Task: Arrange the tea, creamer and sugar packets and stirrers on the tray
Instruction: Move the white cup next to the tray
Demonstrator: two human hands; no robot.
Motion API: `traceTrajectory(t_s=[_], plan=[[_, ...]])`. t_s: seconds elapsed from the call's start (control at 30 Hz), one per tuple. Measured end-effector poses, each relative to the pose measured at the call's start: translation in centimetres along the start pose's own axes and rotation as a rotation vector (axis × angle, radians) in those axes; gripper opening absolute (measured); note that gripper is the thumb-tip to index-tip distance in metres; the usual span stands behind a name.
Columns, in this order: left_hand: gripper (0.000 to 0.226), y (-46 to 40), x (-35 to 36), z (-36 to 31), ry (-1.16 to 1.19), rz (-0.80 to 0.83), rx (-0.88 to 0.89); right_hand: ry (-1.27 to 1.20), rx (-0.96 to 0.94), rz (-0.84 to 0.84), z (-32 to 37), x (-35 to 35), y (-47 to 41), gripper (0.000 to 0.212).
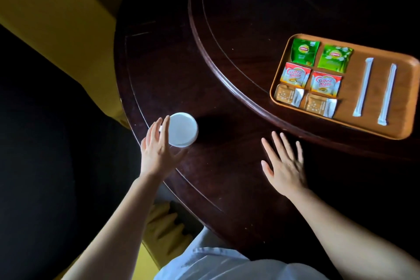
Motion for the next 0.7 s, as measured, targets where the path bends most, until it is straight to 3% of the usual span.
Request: traceTrajectory(t_s=[0.13, 0.23, 0.43, 0.63, 0.7], plan=[[0.105, -2.0, 0.2, 1.1, 0.155, 0.182, 0.017, -0.005, 0.004, -0.005, -0.1, 0.0, -0.1, 0.062], [0.079, -3.5, 0.1, 1.7, 0.211, 0.260, -0.011, -0.004, 0.004, -0.003, -0.1, 0.0, -0.1, 0.062], [0.031, -5.7, -0.3, 3.5, 0.221, 0.265, -0.107, -0.012, -0.014, 0.005, -0.2, -0.2, -0.1, 0.062], [0.014, -4.6, 1.3, 4.9, 0.372, 0.327, -0.264, 0.003, -0.114, 0.041, -0.9, -0.6, -1.4, 0.069], [0.007, -3.3, 2.4, 5.1, 0.550, 0.415, -0.351, 0.005, -0.131, 0.055, -1.1, -0.5, -1.6, 0.070]])
Point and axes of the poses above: each hand's wrist, its own y-axis away from the middle knuckle, its own x-axis out of the palm, z = x × y, the point moved 7 cm from there along -y, towards the middle knuckle, and after that the axes turned 15 degrees about -x, right-handed, at the moved point
